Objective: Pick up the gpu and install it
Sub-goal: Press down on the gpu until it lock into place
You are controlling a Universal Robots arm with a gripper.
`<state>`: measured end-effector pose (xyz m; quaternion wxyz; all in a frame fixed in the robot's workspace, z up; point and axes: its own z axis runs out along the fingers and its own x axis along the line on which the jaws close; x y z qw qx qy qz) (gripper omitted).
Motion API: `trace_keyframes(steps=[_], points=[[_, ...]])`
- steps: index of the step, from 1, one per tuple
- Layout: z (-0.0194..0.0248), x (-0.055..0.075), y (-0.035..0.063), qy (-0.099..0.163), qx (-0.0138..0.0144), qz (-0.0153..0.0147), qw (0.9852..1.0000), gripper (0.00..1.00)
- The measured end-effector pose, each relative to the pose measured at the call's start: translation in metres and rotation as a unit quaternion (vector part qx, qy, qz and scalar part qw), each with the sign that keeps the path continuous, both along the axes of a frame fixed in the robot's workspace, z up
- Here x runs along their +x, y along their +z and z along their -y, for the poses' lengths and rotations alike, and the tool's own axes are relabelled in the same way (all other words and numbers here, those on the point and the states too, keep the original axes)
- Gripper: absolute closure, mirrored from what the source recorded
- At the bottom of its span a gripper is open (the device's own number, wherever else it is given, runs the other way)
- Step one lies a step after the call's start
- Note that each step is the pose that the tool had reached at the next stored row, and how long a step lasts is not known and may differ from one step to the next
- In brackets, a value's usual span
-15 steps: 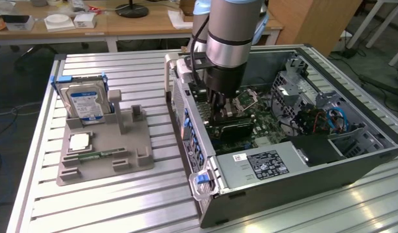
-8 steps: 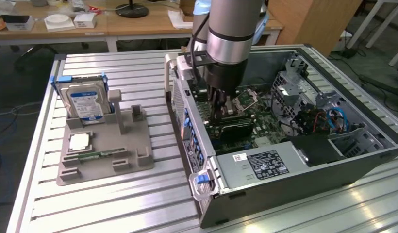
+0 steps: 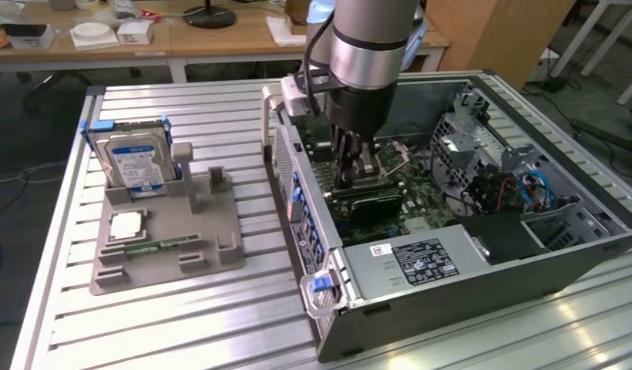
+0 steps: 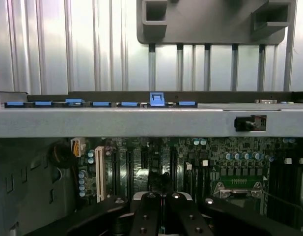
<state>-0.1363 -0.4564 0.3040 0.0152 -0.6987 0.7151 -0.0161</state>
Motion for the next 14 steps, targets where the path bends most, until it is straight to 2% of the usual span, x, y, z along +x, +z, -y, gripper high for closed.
trace_keyframes(steps=[2,10,12,14], points=[[0.0,0.0004,0.0007,0.0,0.0001,-0.0035,1.0,0.9],[0.0,0.0043,0.0032,0.0,0.0,-0.0262,0.9997,0.9],[0.0,0.0064,0.0035,0.0,0.0,-0.0327,0.9995,0.9],[0.0,0.0086,0.0036,0.0,0.0,-0.0416,0.9991,0.9]])
